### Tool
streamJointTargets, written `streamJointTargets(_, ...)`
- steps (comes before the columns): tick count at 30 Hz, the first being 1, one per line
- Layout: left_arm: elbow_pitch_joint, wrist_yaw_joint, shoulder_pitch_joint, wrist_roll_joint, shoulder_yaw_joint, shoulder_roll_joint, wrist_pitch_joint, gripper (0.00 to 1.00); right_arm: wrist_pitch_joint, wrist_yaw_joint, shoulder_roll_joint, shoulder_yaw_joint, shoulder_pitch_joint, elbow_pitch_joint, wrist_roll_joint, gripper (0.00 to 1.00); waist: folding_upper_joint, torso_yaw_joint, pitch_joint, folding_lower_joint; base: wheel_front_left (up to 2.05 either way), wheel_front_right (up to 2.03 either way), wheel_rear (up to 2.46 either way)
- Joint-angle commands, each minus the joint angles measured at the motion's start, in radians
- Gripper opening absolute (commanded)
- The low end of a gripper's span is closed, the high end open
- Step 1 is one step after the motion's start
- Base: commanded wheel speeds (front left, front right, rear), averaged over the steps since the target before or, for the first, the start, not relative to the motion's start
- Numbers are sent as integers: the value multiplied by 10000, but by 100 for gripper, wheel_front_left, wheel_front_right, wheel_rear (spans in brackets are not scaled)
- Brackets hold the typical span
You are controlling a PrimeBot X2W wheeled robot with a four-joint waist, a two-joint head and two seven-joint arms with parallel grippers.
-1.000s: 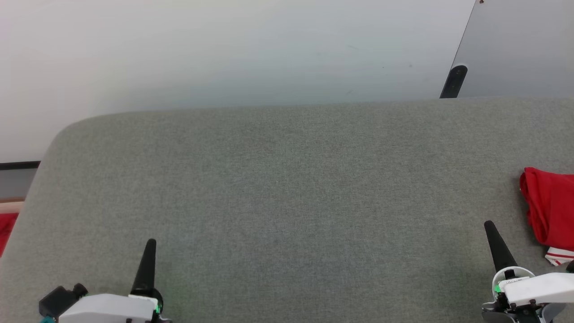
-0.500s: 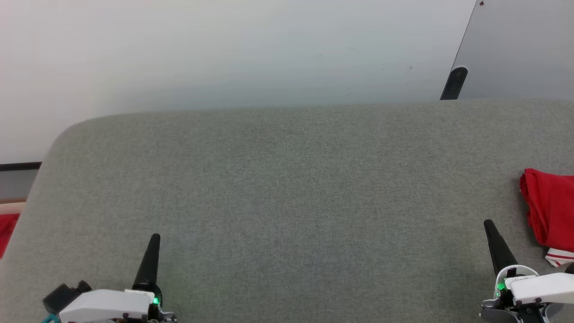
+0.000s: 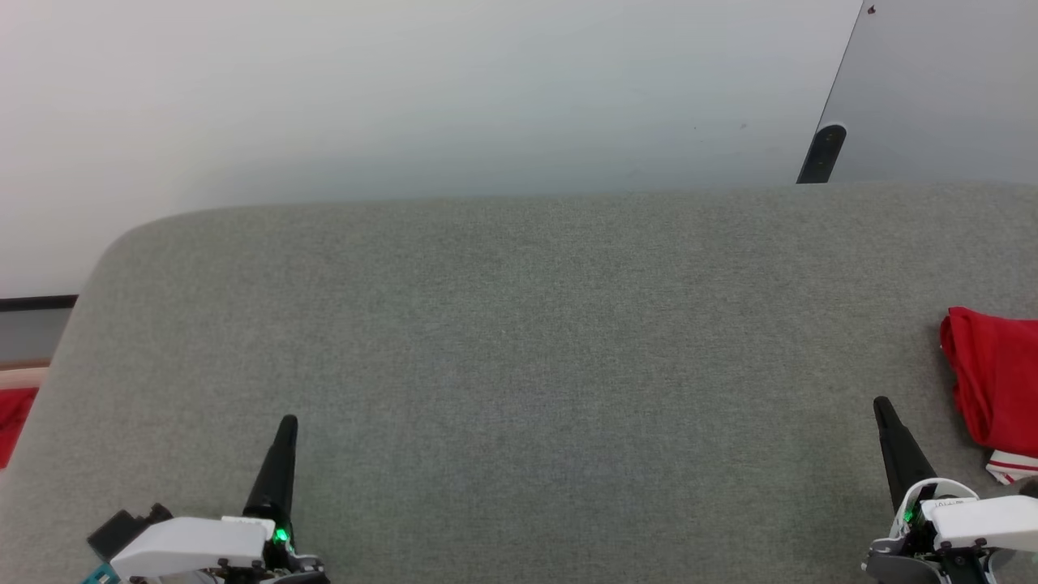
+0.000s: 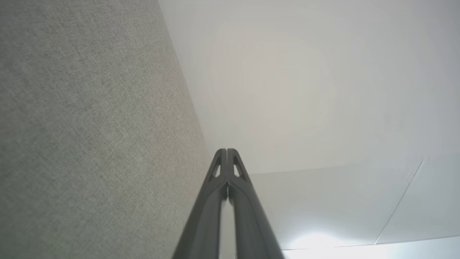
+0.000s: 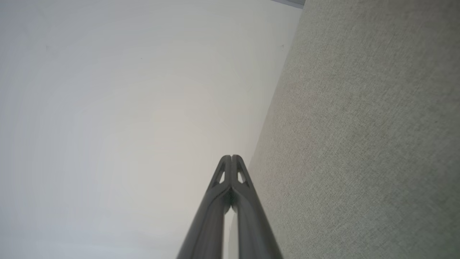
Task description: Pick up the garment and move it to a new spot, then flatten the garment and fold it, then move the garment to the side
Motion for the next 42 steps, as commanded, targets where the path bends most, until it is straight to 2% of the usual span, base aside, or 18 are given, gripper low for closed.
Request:
streamJointTargets(1,-8,-72,-131,-190,30,-11,46,0,35,-11,25,-65,-150,-7,230,0,0,2,-4,0,0,0,0)
streamJointTargets(23,190,-102,-382,-1610,35,-127,454,0,280,-14,198,-184,-200,103,1636,0,0,30,-81,0,0,0,0)
streamJointTargets(42,187,-103,-374,-1591,33,-121,451,0,267,-14,190,-173,-141,103,1611,0,0,30,-81,0,0,0,0)
